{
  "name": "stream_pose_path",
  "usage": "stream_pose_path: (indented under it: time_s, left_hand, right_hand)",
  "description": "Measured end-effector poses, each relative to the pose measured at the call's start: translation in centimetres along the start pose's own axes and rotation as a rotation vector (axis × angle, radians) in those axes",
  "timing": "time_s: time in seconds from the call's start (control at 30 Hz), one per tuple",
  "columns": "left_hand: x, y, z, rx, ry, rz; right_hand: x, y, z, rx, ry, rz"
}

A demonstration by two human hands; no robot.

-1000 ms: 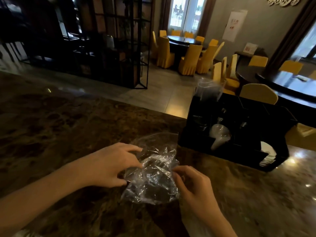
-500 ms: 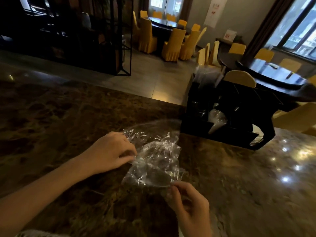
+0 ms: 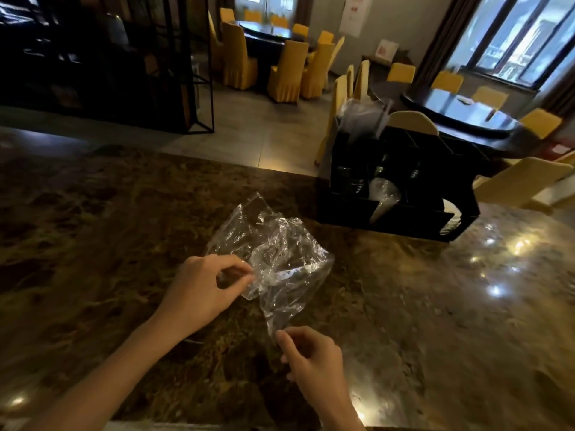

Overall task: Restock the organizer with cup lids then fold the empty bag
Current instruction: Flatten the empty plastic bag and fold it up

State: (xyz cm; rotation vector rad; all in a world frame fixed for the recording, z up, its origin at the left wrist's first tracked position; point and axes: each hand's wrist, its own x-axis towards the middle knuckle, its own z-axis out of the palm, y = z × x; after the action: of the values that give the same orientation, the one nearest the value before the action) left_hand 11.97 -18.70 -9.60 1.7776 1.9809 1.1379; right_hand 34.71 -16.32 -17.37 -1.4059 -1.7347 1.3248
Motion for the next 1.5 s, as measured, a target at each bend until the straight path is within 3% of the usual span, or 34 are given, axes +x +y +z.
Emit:
stream_pose_path:
  time_s: [0.2, 0.4, 0.5, 0.87, 1.13, 1.37, 1.5]
  left_hand:
    - [-0.9, -0.5, 0.7, -0.096, 0.068, -0.034]
    - [-2.3, -2.3, -0.2, -0.031, -0.122, -0.054]
    - [-2.7, -3.4, -0.6, -0.061, -0.125, -0.093]
    - [-4.5, -8.3, -3.5, -0.112, -0.051, -0.199]
    - [-6.0, -10.9, -4.4, -0.03, 0.018, -0.309]
    - [-6.6, -10.1, -4.9, 0.06, -0.142, -0.258]
    - [-5.3, -9.1, -6.0, 0.072, -0.155, -0.186]
  right_hand:
    - [0.0, -0.3, 0.3, 0.091, 0.01, 0.006]
    - [0.8, -0.7, -0.7, 0.429, -0.027, 0.173]
    - [1.4, -0.5, -1.6, 0.581, -0.064, 0.273]
    - [3.8, 0.9, -5.8, 0.706, 0.054, 0.365]
    - [4.6, 2.1, -8.9, 0.58, 0.146, 0.317]
    - [4.2, 2.7, -9.3, 0.407, 0.118, 0.314]
    - [4.3, 2.5, -9.7, 0.29, 0.127, 0.274]
